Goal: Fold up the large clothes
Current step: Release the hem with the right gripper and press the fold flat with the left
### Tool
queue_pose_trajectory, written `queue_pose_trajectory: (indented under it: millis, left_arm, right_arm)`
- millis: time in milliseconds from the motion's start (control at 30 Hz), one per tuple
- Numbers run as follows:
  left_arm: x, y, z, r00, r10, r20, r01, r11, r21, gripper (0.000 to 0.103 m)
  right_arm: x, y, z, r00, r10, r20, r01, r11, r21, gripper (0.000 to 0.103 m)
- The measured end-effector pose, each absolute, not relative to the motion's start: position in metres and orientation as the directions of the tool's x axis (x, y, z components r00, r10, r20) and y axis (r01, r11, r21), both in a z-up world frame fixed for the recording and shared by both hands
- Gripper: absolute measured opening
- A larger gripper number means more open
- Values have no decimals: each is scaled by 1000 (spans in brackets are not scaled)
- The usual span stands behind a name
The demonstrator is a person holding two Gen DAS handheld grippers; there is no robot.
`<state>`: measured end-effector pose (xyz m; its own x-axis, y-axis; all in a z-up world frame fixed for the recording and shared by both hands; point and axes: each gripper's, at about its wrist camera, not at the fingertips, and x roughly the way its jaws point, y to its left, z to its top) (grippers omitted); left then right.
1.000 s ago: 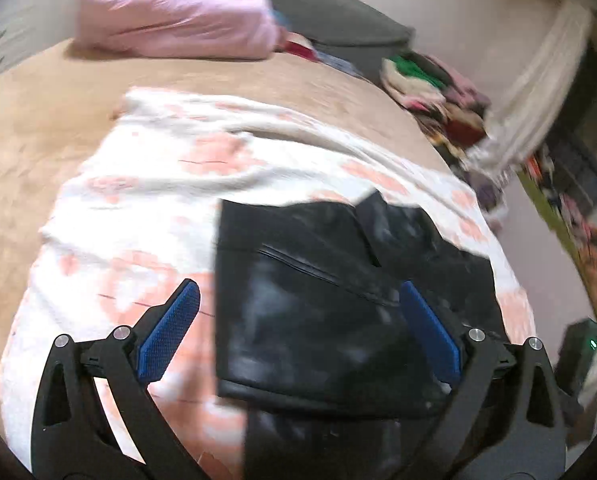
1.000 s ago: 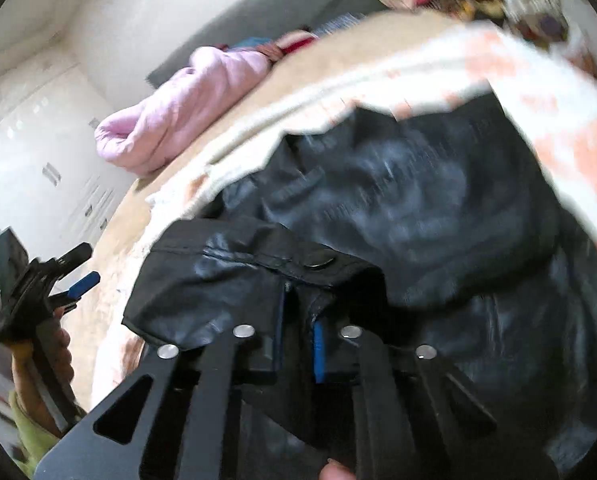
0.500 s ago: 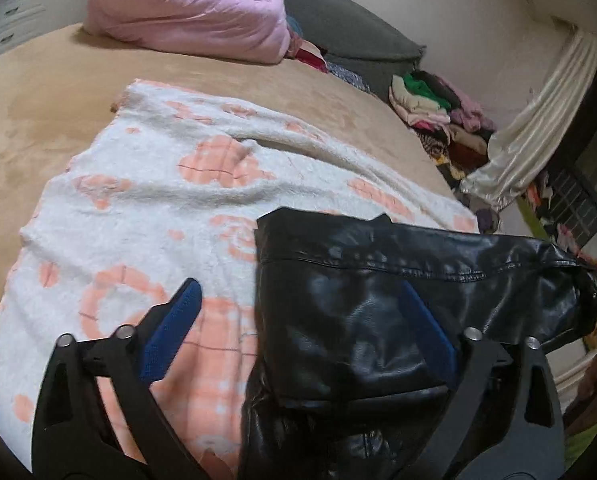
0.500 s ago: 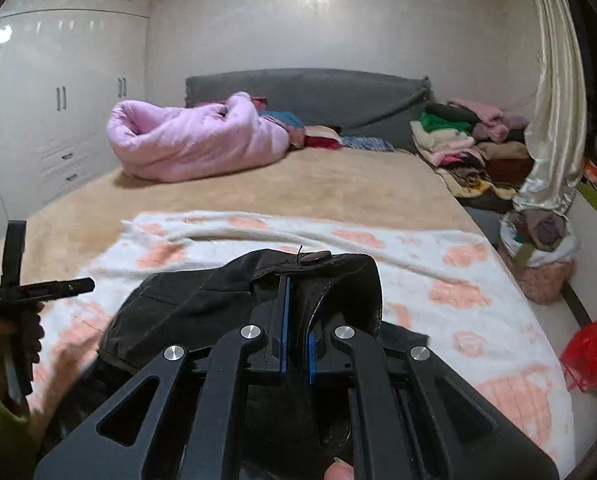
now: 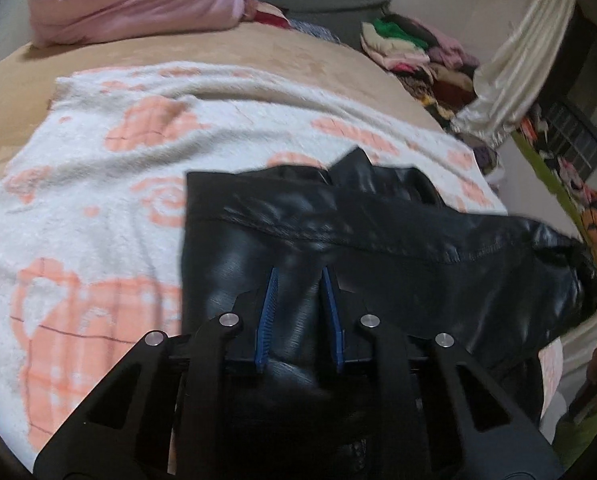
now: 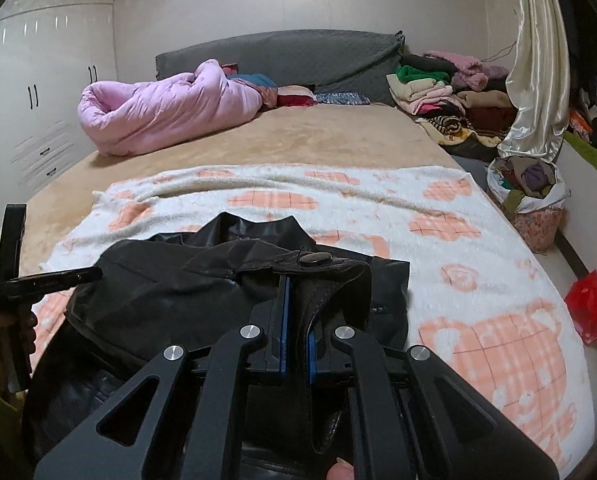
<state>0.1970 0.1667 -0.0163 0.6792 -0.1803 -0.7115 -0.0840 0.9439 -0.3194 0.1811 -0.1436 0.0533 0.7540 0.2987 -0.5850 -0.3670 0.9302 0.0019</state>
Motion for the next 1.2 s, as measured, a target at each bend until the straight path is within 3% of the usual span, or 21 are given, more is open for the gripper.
queue_pose_trajectory:
  millis: [400,500,600,633,833,1200]
  left_arm:
    - [207,140,-46,606,-108,-788,-64,981,-183,15]
    - [207,136,-49,606,-81,-791,-58,988,-146,15]
    - [207,138,-49,606,-87,-791,-62,986,-156,15]
    - [207,138,-49,606,-90,-790,-63,985,-161,15]
    - [207,136,-49,606,-88,-791,-64,985,-158,15]
    - [206,135,-49,608,-84,-790,-67,985,-156,15]
  right_arm:
    - [194,-140,37,737,260,-624,-344,939,-16,9]
    - [200,-143,28,719,221,-659,-304,953,-12,20]
    - [201,-154,23,713,191,-675,-242,970,19,46]
    - [199,-158,23,724,182,-665,-225,974,22,50]
    - [194,-158,23,734,185,-653,-219,975,29,50]
    - [209,-82,-1,662,282,-695,-383,924,11,50]
